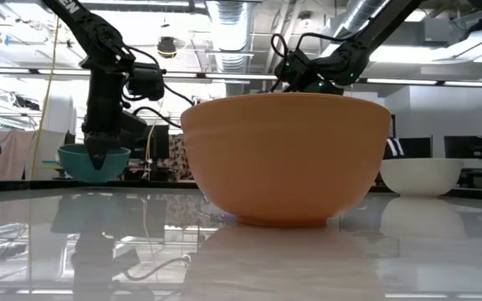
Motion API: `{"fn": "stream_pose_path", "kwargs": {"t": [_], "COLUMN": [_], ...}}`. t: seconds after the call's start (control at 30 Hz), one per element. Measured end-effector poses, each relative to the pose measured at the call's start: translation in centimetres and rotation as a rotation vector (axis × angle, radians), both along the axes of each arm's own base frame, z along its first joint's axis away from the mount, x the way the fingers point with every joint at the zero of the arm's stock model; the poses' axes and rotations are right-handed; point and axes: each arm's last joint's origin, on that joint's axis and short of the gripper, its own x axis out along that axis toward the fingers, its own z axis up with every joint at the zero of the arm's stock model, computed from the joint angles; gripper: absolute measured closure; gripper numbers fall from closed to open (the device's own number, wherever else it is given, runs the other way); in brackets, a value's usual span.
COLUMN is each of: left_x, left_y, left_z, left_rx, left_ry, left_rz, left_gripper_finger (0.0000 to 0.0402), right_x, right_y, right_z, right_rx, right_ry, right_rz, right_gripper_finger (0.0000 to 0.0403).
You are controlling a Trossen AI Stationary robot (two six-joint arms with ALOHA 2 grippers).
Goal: Nest bowls inside each other
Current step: Stack the green bowl on top of the white patterned bowl
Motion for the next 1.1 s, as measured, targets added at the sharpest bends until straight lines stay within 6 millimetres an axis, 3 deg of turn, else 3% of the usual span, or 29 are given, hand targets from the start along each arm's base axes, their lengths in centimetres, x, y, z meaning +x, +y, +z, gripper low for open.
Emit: {"fn": "stream_pose_path", "kwargs": {"t": [0.37,0.83,1.1], "left_x": [2.3,5.6,7.5], "left_y": [-3.1,-8.2,-10.3], "left_z": [0.4,1.5,2.2], "left_rx": [0.191,0.577,0.665], "left_ry": [0.163,0.377,0.394], "left_rz": [-0.197,-0.494,-0.686], "left_gripper_finger": [0.0401,0.0401,0.0402], "right_x": [1.2,2.2,2.7], "right_y": [0.2,-0.1,2.2], "right_z": [1.9,4.7,8.5], "right_rx": [-0.03,-0.071,-0.292], "right_ry": [-0.052,-0.122,-0.116], "right_rz": [0.019,0.027,0.079], "right_gripper_finger": [0.0239,0.0239,0.0239]}}
